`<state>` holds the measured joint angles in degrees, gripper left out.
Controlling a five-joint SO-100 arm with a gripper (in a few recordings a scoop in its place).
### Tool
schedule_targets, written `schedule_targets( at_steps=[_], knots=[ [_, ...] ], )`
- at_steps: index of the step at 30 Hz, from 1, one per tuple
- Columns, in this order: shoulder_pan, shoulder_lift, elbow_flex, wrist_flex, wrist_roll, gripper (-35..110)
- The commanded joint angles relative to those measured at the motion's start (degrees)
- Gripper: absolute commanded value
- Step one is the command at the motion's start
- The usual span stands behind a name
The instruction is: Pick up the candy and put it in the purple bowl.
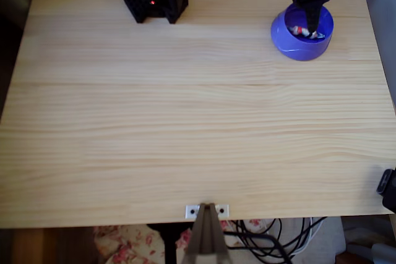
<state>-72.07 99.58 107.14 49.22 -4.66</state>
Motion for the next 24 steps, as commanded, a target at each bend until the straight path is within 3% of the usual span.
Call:
schedule_targets(
  at_steps=[1, 3, 11, 15, 24],
  knots=[
    [1.05, 7.47, -4.39, 2.02, -2.37, 8],
    [2.20, 8.26, -6.33, 3.52, -4.04, 0],
    [9.40, 11.87, -13.97, 8.09, -8.26, 0],
    [20.57, 15.29, -15.73, 9.49, -11.51, 0],
    [51.59, 23.82, -12.83, 8.00, -28.65, 0]
  ],
)
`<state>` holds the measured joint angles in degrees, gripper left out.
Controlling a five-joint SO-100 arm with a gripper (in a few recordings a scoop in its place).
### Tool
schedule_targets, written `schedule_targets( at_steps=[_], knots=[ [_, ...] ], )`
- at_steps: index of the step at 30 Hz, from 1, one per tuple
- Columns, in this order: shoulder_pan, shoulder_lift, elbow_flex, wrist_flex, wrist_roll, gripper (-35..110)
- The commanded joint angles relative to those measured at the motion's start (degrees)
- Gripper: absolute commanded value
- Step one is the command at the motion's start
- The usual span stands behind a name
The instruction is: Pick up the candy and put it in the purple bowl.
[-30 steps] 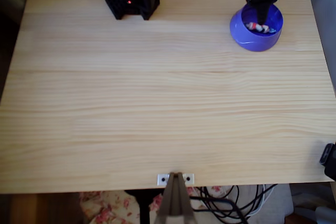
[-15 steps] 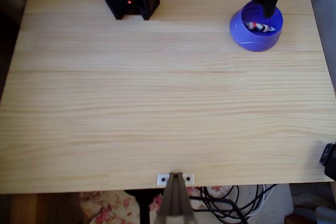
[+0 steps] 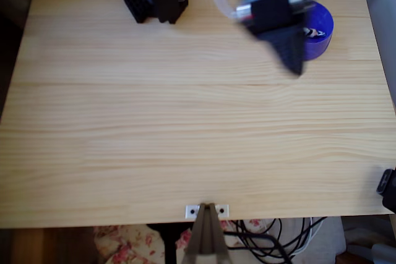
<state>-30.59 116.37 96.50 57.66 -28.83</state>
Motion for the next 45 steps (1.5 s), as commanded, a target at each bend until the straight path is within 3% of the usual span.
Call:
schedule_targets(
  at_steps=[1, 7, 9, 17, 28, 39, 45],
  knots=[
    [13.18, 7.03, -2.46, -0.18, -3.52, 0],
    [25.66, 9.84, 2.46, 2.11, 10.72, -1],
    [29.79, 12.22, 5.80, 1.14, 19.69, -1],
    [39.64, 24.35, 23.91, 2.29, 31.82, -1],
    [41.75, 57.04, 56.16, 2.20, 30.41, -1],
    [42.63, 72.60, 68.03, 7.47, 28.74, -1],
    [42.54, 72.69, 70.40, 6.86, 29.62, -1]
  ],
)
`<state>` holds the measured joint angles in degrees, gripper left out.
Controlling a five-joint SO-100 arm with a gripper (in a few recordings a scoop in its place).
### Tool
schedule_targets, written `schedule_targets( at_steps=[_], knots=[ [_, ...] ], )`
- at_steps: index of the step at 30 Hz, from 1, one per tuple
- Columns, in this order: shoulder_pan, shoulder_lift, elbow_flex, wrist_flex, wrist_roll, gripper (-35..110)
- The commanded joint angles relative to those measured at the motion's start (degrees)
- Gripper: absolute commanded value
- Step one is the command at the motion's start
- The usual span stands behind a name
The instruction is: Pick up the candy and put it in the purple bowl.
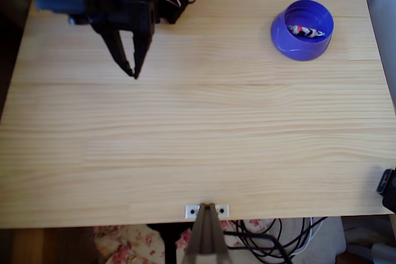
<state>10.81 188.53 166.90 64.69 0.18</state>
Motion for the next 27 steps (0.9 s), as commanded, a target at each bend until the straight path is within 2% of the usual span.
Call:
schedule_targets(
  at_steps=[1, 27],
  knots=[
    [1.41, 0.53, 0.26, -0.18, 0.97, -1],
    [1.14, 0.53, 5.01, -1.23, -0.18, 0]
  ],
)
